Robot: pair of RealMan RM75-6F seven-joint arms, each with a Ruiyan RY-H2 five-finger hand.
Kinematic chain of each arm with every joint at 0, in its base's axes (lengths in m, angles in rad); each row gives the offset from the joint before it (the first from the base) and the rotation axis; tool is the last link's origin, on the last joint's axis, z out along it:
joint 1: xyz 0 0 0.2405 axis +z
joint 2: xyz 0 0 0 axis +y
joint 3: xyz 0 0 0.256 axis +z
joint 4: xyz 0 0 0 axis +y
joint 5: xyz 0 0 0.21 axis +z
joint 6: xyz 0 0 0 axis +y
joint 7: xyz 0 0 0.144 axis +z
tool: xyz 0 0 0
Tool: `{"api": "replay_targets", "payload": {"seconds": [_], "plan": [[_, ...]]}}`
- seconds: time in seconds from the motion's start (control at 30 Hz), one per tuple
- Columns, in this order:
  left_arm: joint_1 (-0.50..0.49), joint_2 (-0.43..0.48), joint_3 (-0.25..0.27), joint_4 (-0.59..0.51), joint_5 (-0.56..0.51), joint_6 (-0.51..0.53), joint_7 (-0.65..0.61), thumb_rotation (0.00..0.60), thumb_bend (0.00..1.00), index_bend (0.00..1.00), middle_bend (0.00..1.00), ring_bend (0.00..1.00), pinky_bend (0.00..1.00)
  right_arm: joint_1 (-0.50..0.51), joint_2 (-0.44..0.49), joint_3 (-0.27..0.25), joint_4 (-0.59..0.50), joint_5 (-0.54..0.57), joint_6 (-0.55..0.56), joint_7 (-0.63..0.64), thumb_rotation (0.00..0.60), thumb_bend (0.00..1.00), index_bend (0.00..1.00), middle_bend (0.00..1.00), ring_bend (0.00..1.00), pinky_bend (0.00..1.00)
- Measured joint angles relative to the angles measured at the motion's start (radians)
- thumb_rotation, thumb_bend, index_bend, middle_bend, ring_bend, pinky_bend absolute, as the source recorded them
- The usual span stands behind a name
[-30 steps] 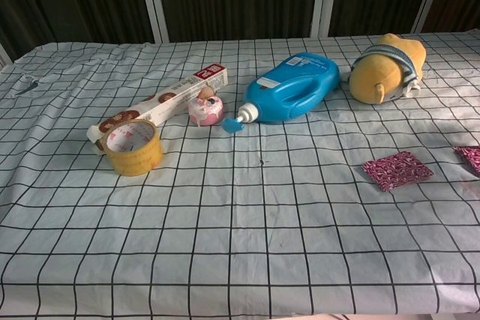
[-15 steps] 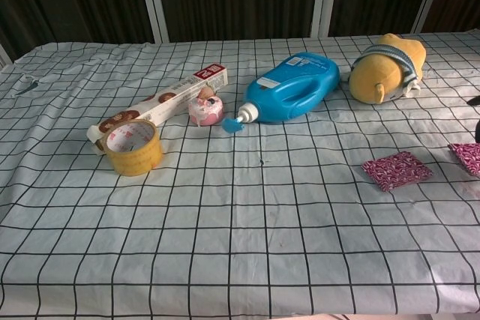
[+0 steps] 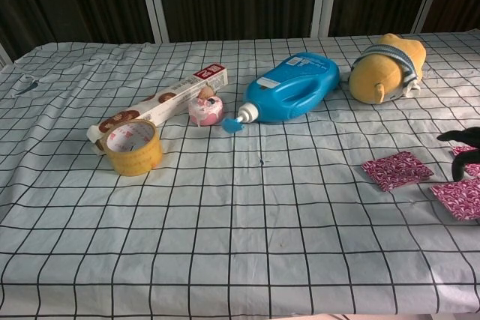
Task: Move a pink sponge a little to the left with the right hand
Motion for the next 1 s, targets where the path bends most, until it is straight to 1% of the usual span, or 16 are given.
{"api": "replay_targets", "payload": {"seconds": [0.03, 0.13, 0.2, 0.37, 0.47, 0.57, 0.67, 0.77, 0.9, 1.0], "plan": [[0.0, 0.0, 0.0, 0.0, 0.0, 0.001, -0.001, 0.6, 0.45, 0.0, 0.06, 0.01, 0.0, 0.0, -0.001, -0.001, 0.001, -0.002, 0.0, 0.0, 0.6, 0.21, 0.4, 0.0, 0.0, 0.11], [0.002, 0.001, 0.001, 0.0, 0.003, 0.005, -0.004, 0.6, 0.45, 0.0, 0.06, 0.01, 0.0, -0.004, -0.005, -0.009, 0.003, -0.015, 0.002, -0.005, 0.6, 0.21, 0.25, 0.0, 0.0, 0.11], [0.002, 0.002, 0.001, 0.0, 0.004, 0.006, -0.005, 0.6, 0.45, 0.0, 0.06, 0.01, 0.0, -0.009, -0.004, -0.014, -0.002, -0.023, 0.007, -0.013, 0.6, 0.21, 0.2, 0.0, 0.0, 0.11], [0.007, 0.004, 0.003, 0.001, 0.011, 0.018, -0.012, 0.6, 0.45, 0.0, 0.06, 0.01, 0.0, -0.021, 0.026, -0.022, -0.033, -0.037, 0.023, -0.002, 0.6, 0.21, 0.15, 0.0, 0.0, 0.11], [0.009, 0.004, 0.003, 0.003, 0.014, 0.024, -0.015, 0.6, 0.45, 0.0, 0.06, 0.01, 0.0, -0.036, 0.051, -0.027, -0.053, -0.054, 0.053, 0.013, 0.6, 0.21, 0.13, 0.0, 0.0, 0.11], [0.012, 0.005, 0.004, 0.003, 0.016, 0.029, -0.017, 0.6, 0.45, 0.0, 0.06, 0.01, 0.0, -0.058, 0.077, -0.029, -0.074, -0.077, 0.106, 0.043, 0.6, 0.21, 0.12, 0.0, 0.0, 0.11], [0.014, 0.006, 0.005, 0.003, 0.023, 0.035, -0.019, 0.6, 0.45, 0.0, 0.06, 0.01, 0.0, -0.093, 0.106, -0.026, -0.1, -0.1, 0.191, 0.079, 0.6, 0.21, 0.1, 0.0, 0.0, 0.11], [0.016, 0.006, 0.006, 0.003, 0.024, 0.038, -0.02, 0.6, 0.45, 0.0, 0.06, 0.01, 0.0, -0.147, 0.135, -0.018, -0.129, -0.107, 0.306, 0.106, 0.6, 0.21, 0.05, 0.0, 0.0, 0.1], [0.019, 0.006, 0.008, 0.001, 0.032, 0.046, -0.02, 0.6, 0.45, 0.0, 0.06, 0.01, 0.0, -0.254, 0.157, -0.007, -0.154, -0.111, 0.49, 0.138, 0.6, 0.21, 0.04, 0.0, 0.0, 0.09], [0.02, 0.003, 0.011, 0.003, 0.037, 0.046, -0.014, 0.6, 0.45, 0.0, 0.06, 0.01, 0.0, -0.331, 0.157, -0.003, -0.134, -0.122, 0.603, 0.201, 0.6, 0.21, 0.04, 0.0, 0.0, 0.08]]}}
